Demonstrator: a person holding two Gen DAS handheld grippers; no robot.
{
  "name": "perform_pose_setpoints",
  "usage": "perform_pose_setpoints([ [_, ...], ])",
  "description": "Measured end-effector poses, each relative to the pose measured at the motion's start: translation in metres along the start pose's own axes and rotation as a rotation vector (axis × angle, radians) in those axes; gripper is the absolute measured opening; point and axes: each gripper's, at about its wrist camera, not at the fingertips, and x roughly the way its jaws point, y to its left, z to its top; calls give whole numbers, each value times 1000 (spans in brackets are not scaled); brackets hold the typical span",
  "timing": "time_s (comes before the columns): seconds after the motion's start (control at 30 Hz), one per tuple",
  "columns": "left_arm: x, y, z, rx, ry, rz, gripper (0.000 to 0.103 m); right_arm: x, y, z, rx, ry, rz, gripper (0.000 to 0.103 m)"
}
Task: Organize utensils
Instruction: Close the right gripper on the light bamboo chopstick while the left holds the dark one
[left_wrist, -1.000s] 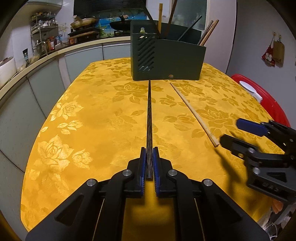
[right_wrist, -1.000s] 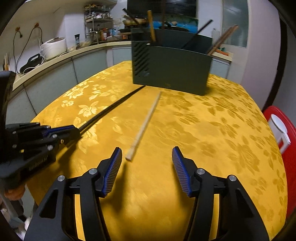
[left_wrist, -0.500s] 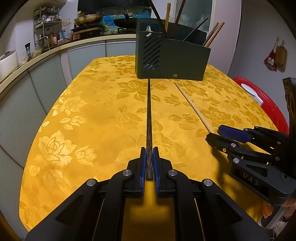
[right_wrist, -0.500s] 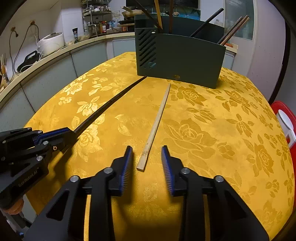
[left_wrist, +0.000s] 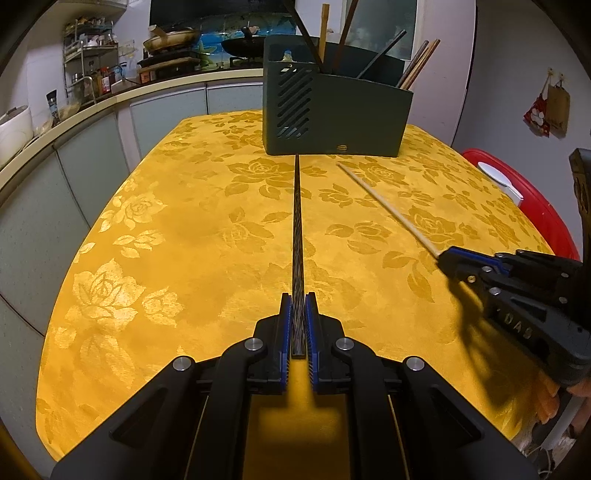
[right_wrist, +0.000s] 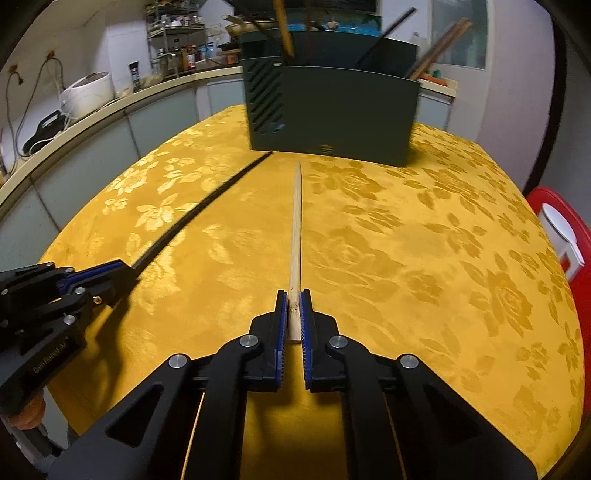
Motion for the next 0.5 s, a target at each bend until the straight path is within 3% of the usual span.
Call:
perform_pose_setpoints([
  [0.23, -7, -16, -2, 31, -12, -15, 7, -18, -43, -19, 83, -6, -90, 8],
  [0.5, -4, -35, -9, 55, 1, -2, 7, -32, -63, -37, 97, -17, -121, 8],
])
